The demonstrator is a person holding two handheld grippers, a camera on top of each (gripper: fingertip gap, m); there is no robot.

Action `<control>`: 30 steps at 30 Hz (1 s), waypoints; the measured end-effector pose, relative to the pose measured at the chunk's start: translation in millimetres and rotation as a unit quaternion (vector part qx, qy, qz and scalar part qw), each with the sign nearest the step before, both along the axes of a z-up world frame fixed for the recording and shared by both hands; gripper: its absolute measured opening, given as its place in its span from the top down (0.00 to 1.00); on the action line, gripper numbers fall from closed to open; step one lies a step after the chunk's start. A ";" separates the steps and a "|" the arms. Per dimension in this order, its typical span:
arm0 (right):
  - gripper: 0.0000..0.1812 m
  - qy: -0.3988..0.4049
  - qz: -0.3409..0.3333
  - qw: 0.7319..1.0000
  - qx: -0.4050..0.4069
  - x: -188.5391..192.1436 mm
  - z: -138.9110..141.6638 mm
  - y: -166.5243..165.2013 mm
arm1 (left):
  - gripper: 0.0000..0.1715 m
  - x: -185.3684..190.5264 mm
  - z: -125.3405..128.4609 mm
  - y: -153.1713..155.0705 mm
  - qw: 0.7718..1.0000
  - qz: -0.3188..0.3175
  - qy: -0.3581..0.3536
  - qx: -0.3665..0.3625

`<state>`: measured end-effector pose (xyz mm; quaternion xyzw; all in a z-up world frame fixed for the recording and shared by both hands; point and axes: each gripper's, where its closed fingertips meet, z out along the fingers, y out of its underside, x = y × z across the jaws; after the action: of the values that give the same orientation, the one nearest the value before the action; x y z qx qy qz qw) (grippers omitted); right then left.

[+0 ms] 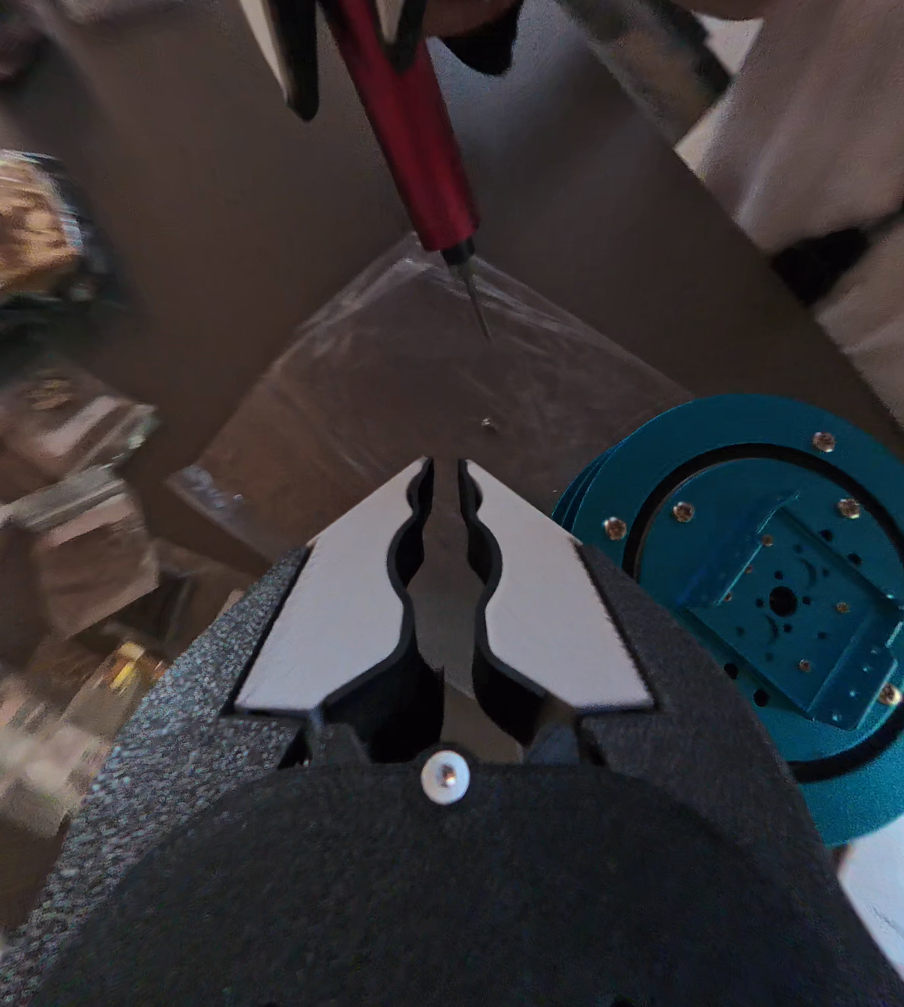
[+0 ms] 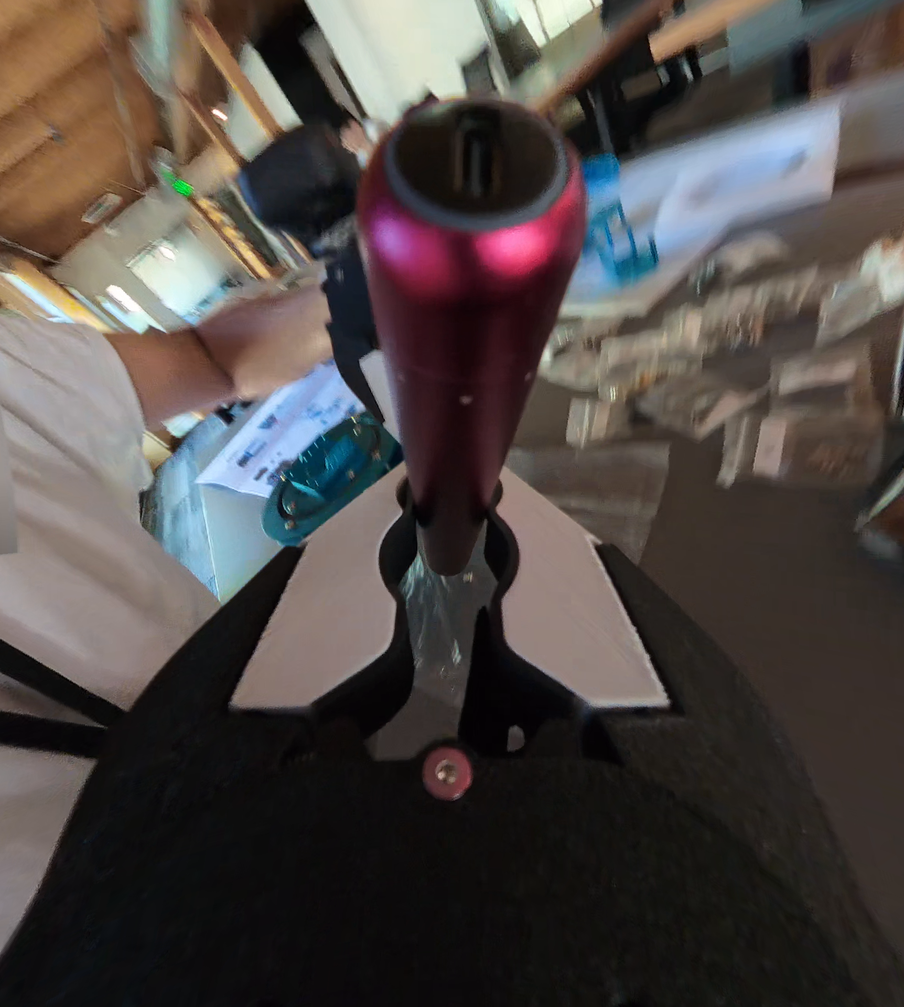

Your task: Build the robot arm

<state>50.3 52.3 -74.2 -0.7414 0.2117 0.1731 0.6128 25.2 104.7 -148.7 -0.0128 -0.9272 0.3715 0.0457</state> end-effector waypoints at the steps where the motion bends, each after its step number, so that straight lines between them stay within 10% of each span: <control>1: 0.90 0.018 -0.004 1.000 -0.013 -2.6 -6.1 -0.3 | 0.95 -5.0 -3.1 -2.7 0.999 -0.025 0.028 0.009; 6: 0.90 0.061 -0.057 0.997 -0.004 10.0 -12.3 -7.6 | 0.90 4.7 -3.8 -19.1 0.995 -0.037 0.082 0.053; 12: 0.90 -0.017 -0.004 1.000 0.012 26.1 9.0 -8.6 | 0.87 -2.2 67.3 -25.5 0.985 0.166 0.024 -0.045; 17: 0.90 -0.113 0.114 0.987 0.021 27.4 20.0 1.4 | 0.86 -58.1 90.3 -40.3 0.913 0.384 -0.053 -0.131; 25: 0.90 -0.098 0.162 0.980 0.067 -1.3 20.6 -14.1 | 0.87 -37.1 16.1 -35.1 0.746 0.620 -0.218 0.110; 30: 0.90 -0.131 0.155 0.977 0.065 -12.9 15.8 -35.4 | 0.87 -35.2 10.0 -61.1 0.740 0.634 -0.217 0.053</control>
<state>37.4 17.0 -58.4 -0.7404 0.0002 0.1803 0.6476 -10.0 43.6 -138.7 0.5006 -0.7240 0.2520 -0.4022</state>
